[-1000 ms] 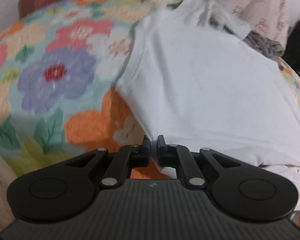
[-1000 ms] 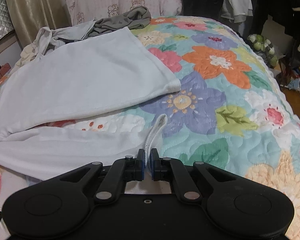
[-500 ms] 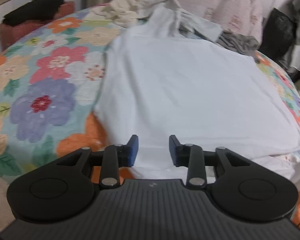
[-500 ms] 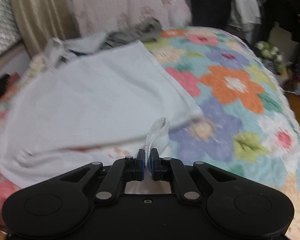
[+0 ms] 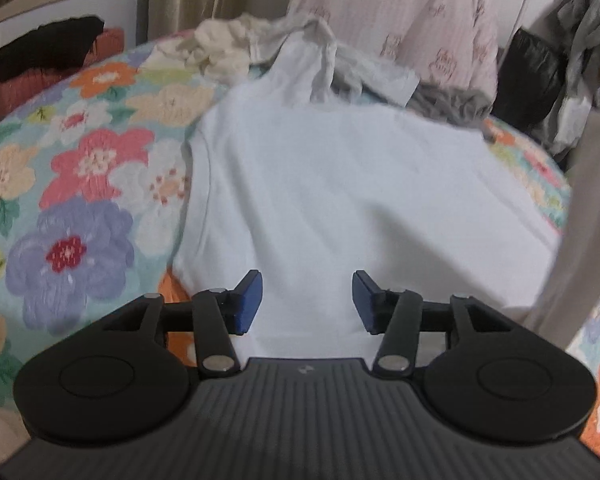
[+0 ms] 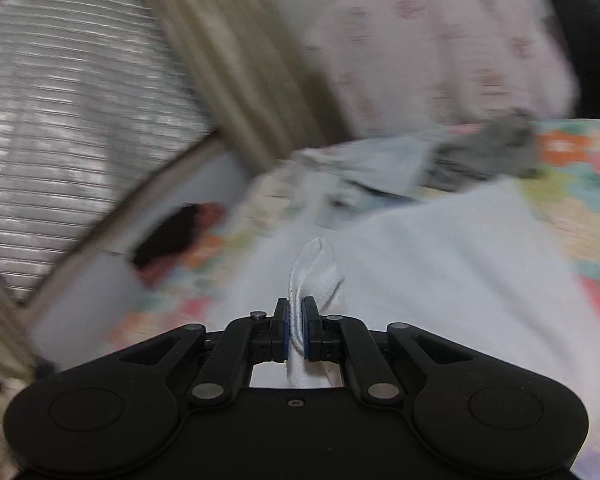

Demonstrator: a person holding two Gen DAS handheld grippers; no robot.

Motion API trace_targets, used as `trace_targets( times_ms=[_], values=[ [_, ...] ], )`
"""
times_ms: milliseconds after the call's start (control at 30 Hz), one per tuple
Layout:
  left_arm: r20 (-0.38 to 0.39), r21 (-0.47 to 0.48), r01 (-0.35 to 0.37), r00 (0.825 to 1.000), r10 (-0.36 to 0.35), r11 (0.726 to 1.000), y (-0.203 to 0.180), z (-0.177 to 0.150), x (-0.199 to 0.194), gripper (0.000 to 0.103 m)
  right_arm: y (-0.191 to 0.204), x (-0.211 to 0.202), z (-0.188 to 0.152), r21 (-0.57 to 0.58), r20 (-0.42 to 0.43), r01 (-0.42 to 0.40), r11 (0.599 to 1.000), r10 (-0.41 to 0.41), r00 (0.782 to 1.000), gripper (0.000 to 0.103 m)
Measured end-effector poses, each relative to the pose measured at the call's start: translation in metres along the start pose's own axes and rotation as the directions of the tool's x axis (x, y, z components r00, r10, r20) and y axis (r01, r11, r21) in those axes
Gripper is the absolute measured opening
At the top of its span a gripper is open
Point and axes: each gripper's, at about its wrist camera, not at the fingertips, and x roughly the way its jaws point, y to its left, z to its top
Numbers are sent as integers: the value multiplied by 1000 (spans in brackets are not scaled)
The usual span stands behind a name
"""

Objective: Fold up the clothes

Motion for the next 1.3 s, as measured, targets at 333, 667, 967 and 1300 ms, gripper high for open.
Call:
trace_targets(
  times_ms=[333, 667, 967, 1300],
  values=[
    [-62, 109, 140, 989, -133, 984, -19, 5, 11, 60, 97, 124, 85, -103, -76, -154, 983, 146, 986, 8],
    [-286, -98, 366, 881, -378, 926, -8, 46, 97, 63, 82, 217, 49, -38, -178, -27, 999, 19, 984, 42],
    [-275, -191, 344, 880, -387, 919, -8, -4, 90, 55, -8, 129, -69, 124, -192, -35, 992, 59, 980, 44],
    [-272, -308, 443, 807, -524, 842, -12, -12, 101, 42, -10, 101, -147, -105, -279, -6, 994, -24, 960, 23]
  ],
)
